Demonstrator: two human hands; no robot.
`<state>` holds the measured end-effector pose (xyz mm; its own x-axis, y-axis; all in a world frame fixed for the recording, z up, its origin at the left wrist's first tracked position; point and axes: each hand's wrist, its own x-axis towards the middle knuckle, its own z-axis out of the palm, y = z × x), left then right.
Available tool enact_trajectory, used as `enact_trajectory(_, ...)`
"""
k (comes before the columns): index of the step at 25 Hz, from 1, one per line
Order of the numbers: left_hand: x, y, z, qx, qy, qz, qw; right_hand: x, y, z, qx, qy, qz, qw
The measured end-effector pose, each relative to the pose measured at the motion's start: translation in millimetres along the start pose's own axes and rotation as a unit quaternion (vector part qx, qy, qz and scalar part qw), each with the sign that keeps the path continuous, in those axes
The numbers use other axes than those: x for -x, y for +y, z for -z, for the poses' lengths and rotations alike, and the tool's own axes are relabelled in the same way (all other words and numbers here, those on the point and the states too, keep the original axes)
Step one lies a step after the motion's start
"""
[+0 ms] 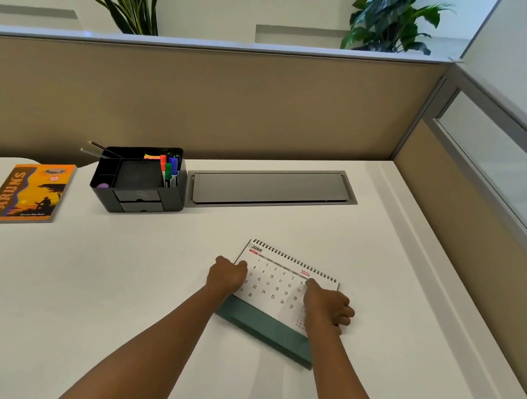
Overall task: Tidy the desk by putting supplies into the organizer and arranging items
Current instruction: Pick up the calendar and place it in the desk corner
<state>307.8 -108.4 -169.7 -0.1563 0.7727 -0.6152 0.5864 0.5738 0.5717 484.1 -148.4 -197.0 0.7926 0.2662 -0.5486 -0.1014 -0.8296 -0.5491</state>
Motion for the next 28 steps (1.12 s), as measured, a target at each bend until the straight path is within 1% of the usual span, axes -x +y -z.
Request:
enact_trajectory(3, 0.6, 6.8, 2.3, 0.047, 0.0, 0.024, 0.999, -4.6, -4.9, 1.2, -0.028, -0.027, -0.009, 0.999)
enact_trajectory(6, -6.2, 16.8, 6.5, 0.075, -0.008, 0.023, 0.997, -9.8, -10.7, 7.5, -0.111, -0.106, -0.021, 0.988)
enact_trajectory(8, -10.0, 26.4, 10.1, 0.092, -0.02, 0.019, 0.995, -12.2, -18.1, 14.4, -0.145, -0.124, -0.009, 0.982)
enact_trajectory(10, -13.1, 38.3, 12.0, 0.119, -0.032, 0.016, 0.992, -12.0, -30.9, 25.6, -0.148, -0.099, 0.021, 0.984)
enact_trajectory(12, -17.1, 51.7, 11.8, 0.147, -0.04, 0.006, 0.988, -10.2, -46.2, 36.7, -0.156, -0.052, 0.06, 0.985)
enact_trajectory(15, -21.3, 75.9, 9.7, 0.156, -0.062, -0.049, 0.985, -5.9, -68.6, 51.1, -0.201, 0.004, 0.111, 0.973)
enact_trajectory(18, -25.4, 104.8, 9.2, 0.159, -0.108, -0.104, 0.976, -9.5, -87.4, 60.4, -0.232, 0.037, 0.144, 0.961)
enact_trajectory(21, -37.4, 130.6, 6.9, 0.168, -0.158, -0.144, 0.962, -21.6, -102.7, 63.2, -0.236, 0.052, 0.181, 0.953)
enact_trajectory(25, -55.0, 170.1, -3.9, 0.175, -0.178, -0.181, 0.951, -47.9, -123.9, 61.7, -0.237, 0.053, 0.22, 0.945)
enact_trajectory(28, -62.2, 199.0, -11.1, 0.191, -0.191, -0.211, 0.94, -67.3, -137.1, 65.0, -0.257, 0.044, 0.263, 0.929)
